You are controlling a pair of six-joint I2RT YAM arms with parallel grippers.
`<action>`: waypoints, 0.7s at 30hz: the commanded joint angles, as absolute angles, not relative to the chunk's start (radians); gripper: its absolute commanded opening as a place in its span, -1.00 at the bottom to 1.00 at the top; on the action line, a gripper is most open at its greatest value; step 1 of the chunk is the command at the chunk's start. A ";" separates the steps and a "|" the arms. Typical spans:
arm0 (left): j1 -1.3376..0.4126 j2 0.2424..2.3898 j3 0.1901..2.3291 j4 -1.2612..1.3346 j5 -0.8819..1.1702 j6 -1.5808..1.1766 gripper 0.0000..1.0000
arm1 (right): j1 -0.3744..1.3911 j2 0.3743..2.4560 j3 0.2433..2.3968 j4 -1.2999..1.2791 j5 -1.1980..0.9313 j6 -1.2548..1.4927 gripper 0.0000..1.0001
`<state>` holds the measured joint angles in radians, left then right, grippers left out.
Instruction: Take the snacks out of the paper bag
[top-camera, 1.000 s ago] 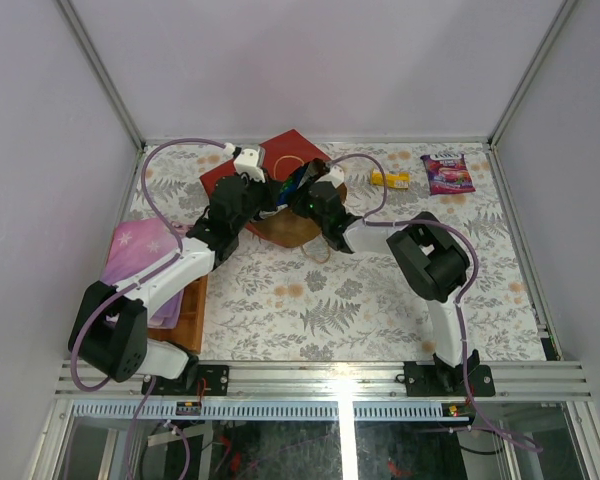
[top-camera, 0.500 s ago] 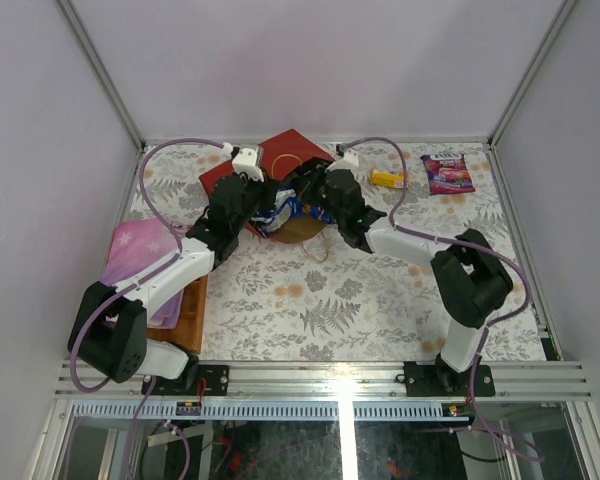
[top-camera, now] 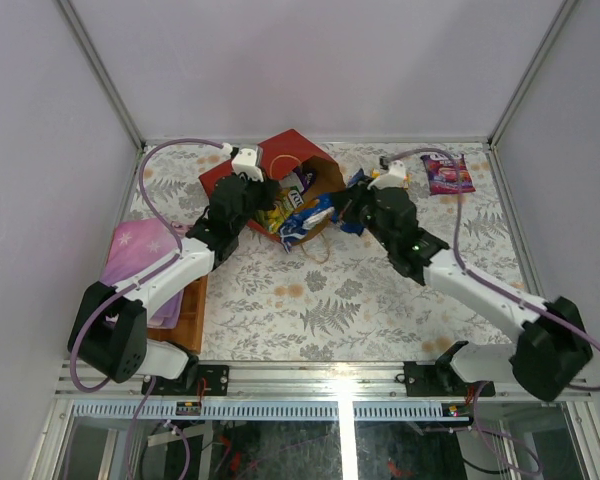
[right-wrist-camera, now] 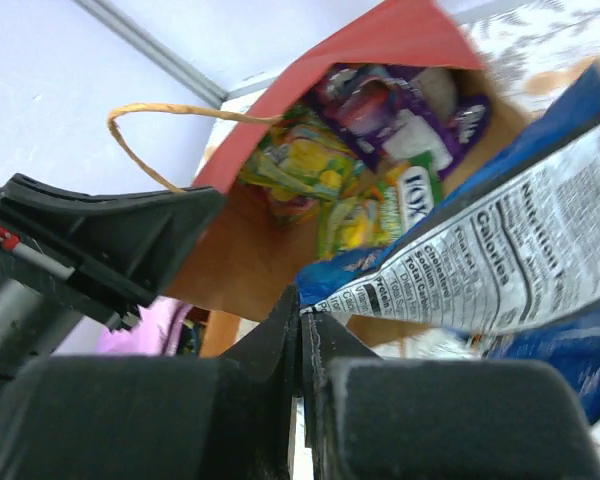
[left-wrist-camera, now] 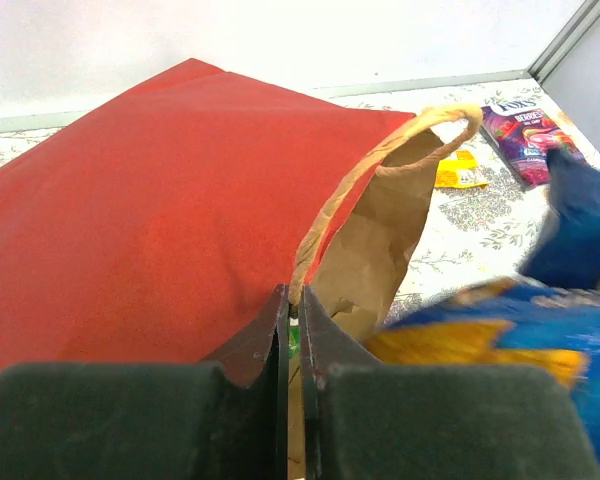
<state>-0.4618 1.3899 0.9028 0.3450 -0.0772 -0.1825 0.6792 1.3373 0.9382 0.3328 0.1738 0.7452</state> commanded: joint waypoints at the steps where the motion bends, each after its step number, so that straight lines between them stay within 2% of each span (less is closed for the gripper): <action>1: -0.453 1.386 0.920 0.354 -0.127 -0.155 -0.96 | 0.580 1.117 0.855 0.262 0.217 0.664 -1.00; 5: -0.453 1.397 0.929 0.345 -0.131 -0.150 -0.96 | 0.458 0.987 0.754 0.198 0.218 0.648 -1.00; 8: -0.454 1.405 0.935 0.338 -0.135 -0.150 -0.96 | 0.420 0.974 0.735 0.184 0.228 0.609 -1.00; 11: -0.452 1.413 0.939 0.333 -0.138 -0.146 -0.96 | 0.419 1.076 0.792 0.175 0.169 0.597 -1.00; 16: -0.453 1.421 0.945 0.321 -0.157 -0.138 -0.97 | 0.419 1.313 0.975 0.208 -0.195 0.612 -1.00; 19: -0.453 1.428 0.946 0.319 -0.164 -0.135 -0.97 | 0.417 1.330 1.004 0.206 -0.281 0.585 -1.00; 21: -0.453 1.433 0.949 0.320 -0.166 -0.134 -0.97 | 0.418 1.284 0.969 0.139 -0.233 0.524 -1.00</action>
